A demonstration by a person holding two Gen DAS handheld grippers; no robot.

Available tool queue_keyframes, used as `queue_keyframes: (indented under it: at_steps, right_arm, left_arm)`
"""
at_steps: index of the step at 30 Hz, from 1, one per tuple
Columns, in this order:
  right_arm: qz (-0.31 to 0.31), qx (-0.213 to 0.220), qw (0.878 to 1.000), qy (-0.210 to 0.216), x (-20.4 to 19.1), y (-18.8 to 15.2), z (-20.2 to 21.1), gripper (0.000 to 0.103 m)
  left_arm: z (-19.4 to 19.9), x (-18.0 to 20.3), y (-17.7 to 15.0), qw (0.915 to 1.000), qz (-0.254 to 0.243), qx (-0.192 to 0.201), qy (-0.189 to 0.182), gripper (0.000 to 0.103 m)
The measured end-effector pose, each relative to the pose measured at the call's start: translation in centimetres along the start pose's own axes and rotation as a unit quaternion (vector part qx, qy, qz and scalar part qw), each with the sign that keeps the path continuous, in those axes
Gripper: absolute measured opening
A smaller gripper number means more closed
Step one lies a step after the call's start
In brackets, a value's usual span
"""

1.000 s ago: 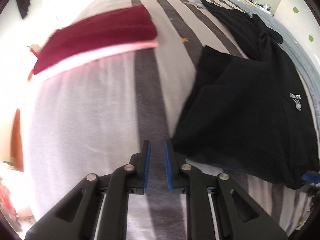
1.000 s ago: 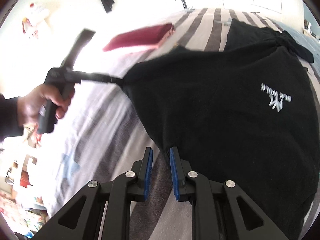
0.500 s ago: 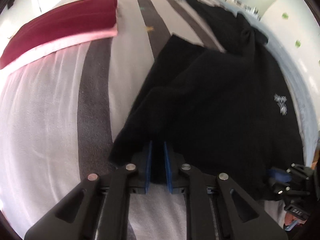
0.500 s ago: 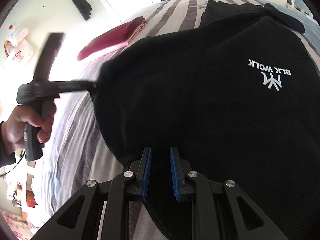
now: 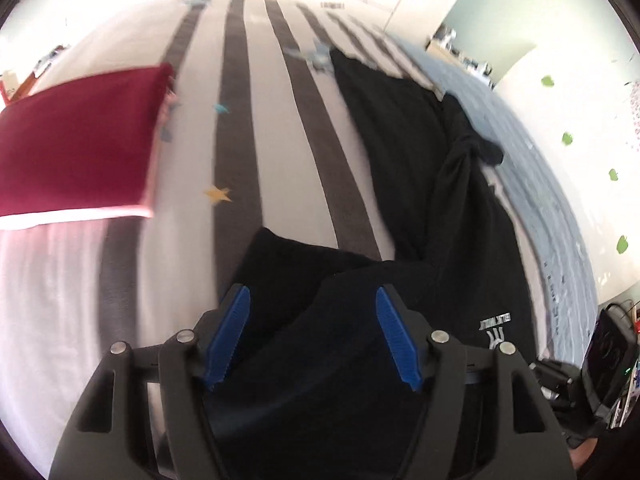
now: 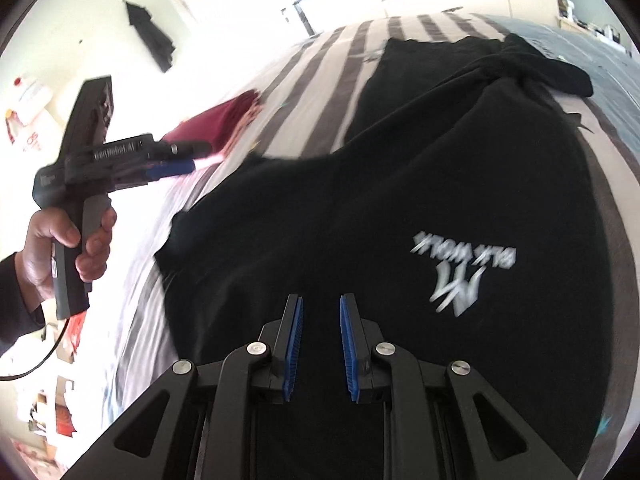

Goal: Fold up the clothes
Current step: 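Open both grippers and release the folded black T-shirt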

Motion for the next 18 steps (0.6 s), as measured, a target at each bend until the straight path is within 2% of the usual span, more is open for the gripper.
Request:
queue_keyframes:
  at_steps: [2, 4, 6, 7, 11, 13, 15, 18]
  right_arm:
    - [0.0, -0.001, 1.0, -0.002, 1.6, 1.2, -0.5, 0.018]
    - [0.001, -0.004, 1.0, -0.002, 2.8, 2.1, -1.0, 0.018]
    - [-0.004, -0.006, 1.0, 0.003, 3.6, 2.6, -1.4, 0.018]
    - [-0.007, -0.007, 1.0, 0.005, 3.8, 2.3, -1.7, 0.018]
    - [-0.017, -0.01, 1.0, 0.011, 4.4, 0.6, -2.1, 0.018]
    - [-0.028, -0.009, 0.999, 0.013, 5.0, -0.3, -1.5, 0.018]
    - [-0.034, -0.011, 0.999, 0.014, 4.8, -0.7, -2.3, 0.018]
    - [-0.037, -0.014, 0.999, 0.016, 4.7, -0.9, -3.3, 0.018]
  left_arm:
    - [-1.6, 1.3, -0.2, 0.9994, -0.016, -0.028, 0.008, 0.062]
    - [-2.7, 2.1, -0.4, 0.9981, -0.045, -0.037, 0.02, 0.042]
    - [-2.6, 3.1, -0.6, 0.9965, -0.074, -0.034, 0.02, 0.01]
    - [-2.3, 3.6, -0.6, 0.9955, -0.088, -0.026, 0.02, 0.006]
    - [2.2, 7.6, -1.6, 0.9868, -0.157, 0.038, 0.011, 0.005]
    - [3.8, 10.2, -3.7, 0.9817, -0.185, 0.046, 0.001, 0.005]
    - [4.5, 12.9, -6.3, 0.9778, -0.206, 0.036, -0.016, 0.005]
    - [4.2, 16.9, -10.6, 0.9745, -0.207, -0.02, -0.083, 0.005]
Point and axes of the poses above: each gripper's, at about its wrist camera, not at the fingertips, and z roughly against the way its jaws point, x to its right, y to its top, the point moved 9 cm from there along -z, roughly the way its jaws point, and after that the axes turned 6 degrees about y, right-handed, at the moved point
